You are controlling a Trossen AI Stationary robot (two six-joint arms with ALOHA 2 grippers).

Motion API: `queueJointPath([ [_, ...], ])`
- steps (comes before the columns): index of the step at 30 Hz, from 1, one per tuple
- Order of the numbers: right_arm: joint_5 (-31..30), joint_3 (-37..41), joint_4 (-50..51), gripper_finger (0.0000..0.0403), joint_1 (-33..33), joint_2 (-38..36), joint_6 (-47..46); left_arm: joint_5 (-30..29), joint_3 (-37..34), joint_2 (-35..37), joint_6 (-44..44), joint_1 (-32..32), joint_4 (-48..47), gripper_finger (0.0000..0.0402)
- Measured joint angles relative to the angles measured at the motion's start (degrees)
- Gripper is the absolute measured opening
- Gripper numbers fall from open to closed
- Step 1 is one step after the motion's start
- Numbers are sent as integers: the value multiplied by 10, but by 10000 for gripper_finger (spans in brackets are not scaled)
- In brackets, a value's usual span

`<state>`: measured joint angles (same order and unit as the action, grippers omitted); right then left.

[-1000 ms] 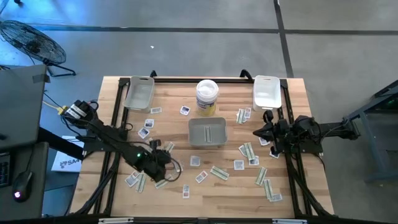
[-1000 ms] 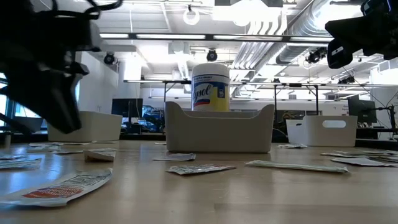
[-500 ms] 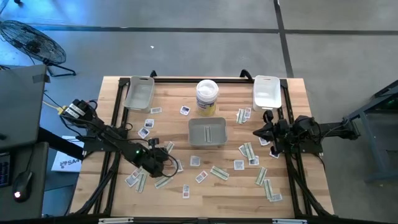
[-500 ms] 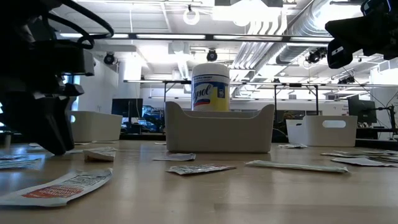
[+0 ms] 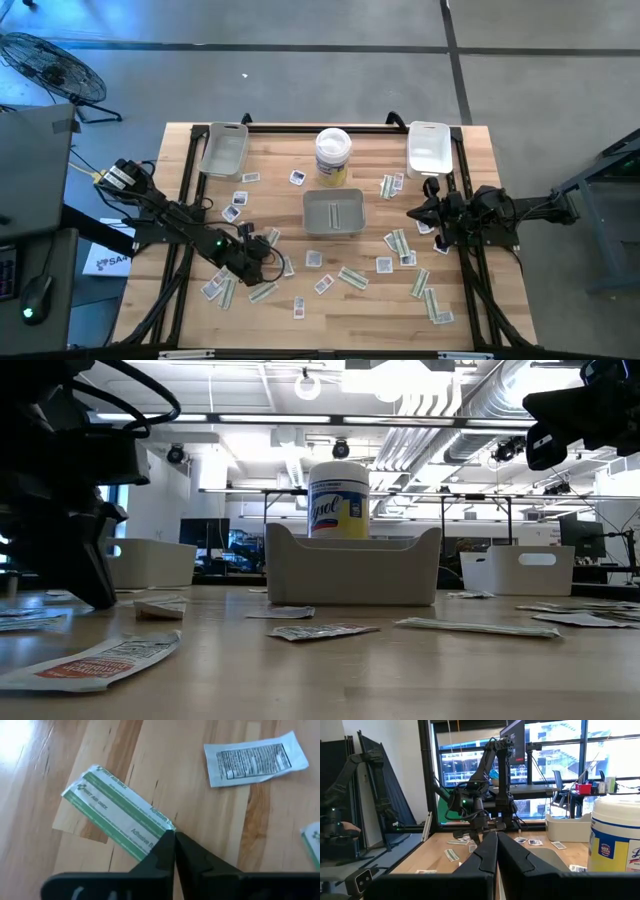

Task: Pick & Place First Aid Supplies
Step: Put the bandage into the bottom gray bin

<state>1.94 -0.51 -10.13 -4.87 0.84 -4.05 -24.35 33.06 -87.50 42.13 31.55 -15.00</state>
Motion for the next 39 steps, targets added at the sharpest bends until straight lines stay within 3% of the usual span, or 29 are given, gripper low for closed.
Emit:
queueJointPath([
  [9,0,0,0,5,0,0,0,-6,40,-4,-25,-2,19,2],
  [19,0,0,0,5,0,0,0,-8,198,-3,-45,-2,-39,0],
  [25,0,0,1,5,0,0,0,-77,292,-2,-82,-11,-66,0],
  [34,0,0,1,5,0,0,0,-73,321,-10,-83,-139,-75,0],
  [39,0,0,0,5,0,0,0,-26,321,-38,-70,-206,-77,0],
])
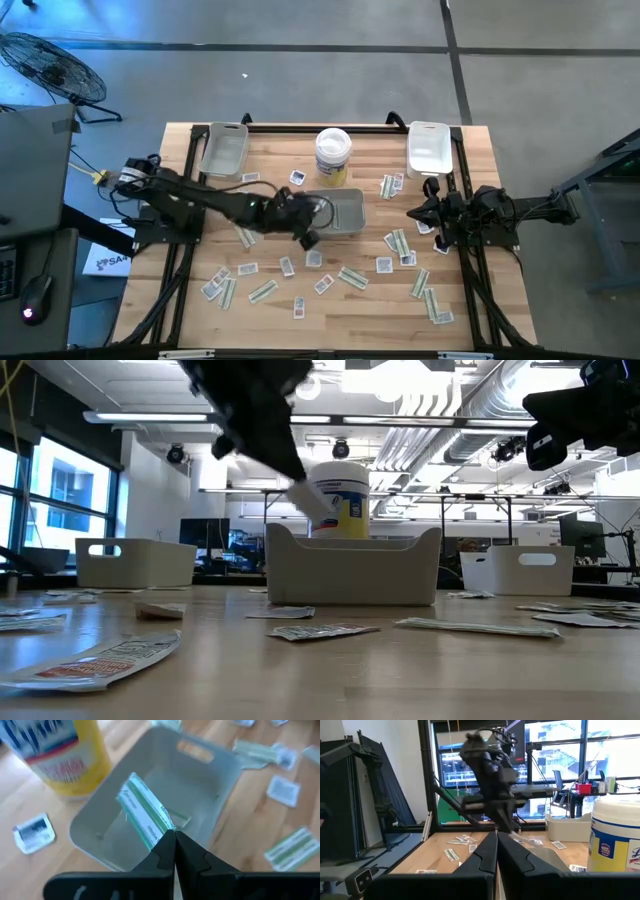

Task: Pick & Place First Aid Supplies
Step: Put the bandage into the bottom gray bin

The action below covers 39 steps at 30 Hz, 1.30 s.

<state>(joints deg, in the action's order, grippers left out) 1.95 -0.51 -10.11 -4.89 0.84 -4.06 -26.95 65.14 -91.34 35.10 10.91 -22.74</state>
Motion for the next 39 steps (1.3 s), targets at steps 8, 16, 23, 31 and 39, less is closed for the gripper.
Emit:
queueJointPath([
  [8,0,0,1,5,0,0,0,32,19,-68,7,-29,-14,0],
  [16,0,0,9,5,0,0,0,22,27,-106,12,-43,-37,1],
  [23,0,0,15,5,0,2,0,24,27,-109,14,-45,-33,5],
  [31,0,0,17,5,0,2,0,51,46,-93,-11,-46,-52,68],
  [39,0,0,20,5,0,4,0,100,113,-78,-137,15,20,87],
])
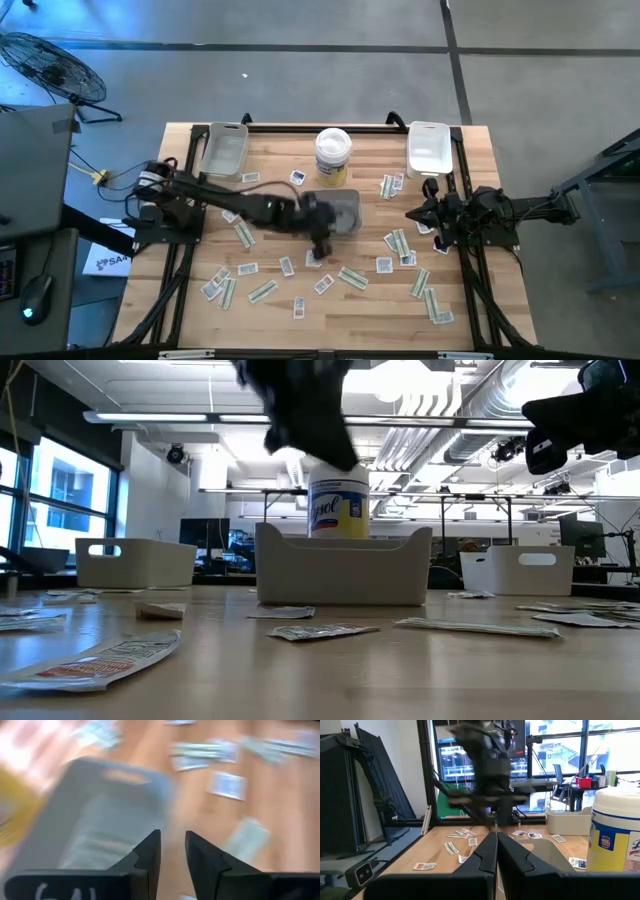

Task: Pick & Place First Aid Supplies
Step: Put the bandage into the bottom gray bin

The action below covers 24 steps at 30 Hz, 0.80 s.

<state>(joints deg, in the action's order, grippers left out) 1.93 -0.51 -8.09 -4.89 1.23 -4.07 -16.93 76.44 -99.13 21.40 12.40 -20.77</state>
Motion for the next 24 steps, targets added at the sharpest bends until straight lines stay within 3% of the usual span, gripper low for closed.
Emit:
queueJointPath([
  [5,0,0,6,5,0,3,0,0,-3,-29,-19,69,120,87],
  [10,0,0,6,5,0,3,0,-24,2,-119,-22,120,205,87],
  [18,0,0,11,5,0,11,0,-44,85,-258,-32,135,187,87],
  [24,0,0,9,5,0,13,0,-93,103,-268,-29,131,136,87],
])
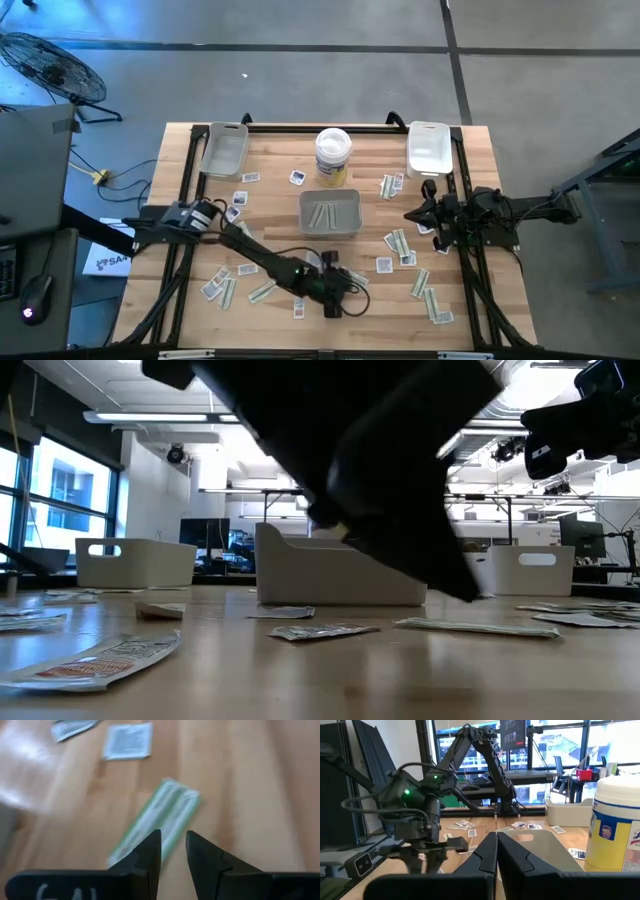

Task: Pick & Place First Aid Supplies
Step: Put the bandage into the bottom gray bin

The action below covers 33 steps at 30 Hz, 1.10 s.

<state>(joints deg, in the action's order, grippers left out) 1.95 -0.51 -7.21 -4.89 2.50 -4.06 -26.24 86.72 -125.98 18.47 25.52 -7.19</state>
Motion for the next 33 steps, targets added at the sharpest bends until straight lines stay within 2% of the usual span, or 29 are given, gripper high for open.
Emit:
queueJointPath([
  [10,0,0,6,5,0,5,0,-22,-1,0,43,-4,-50,87],
  [27,0,0,14,5,0,5,0,5,-1,0,60,-7,-79,87],
  [30,0,0,14,5,0,5,0,20,-1,0,72,-12,-80,74],
  [33,0,0,14,5,0,5,0,33,0,1,87,-15,-84,41],
])
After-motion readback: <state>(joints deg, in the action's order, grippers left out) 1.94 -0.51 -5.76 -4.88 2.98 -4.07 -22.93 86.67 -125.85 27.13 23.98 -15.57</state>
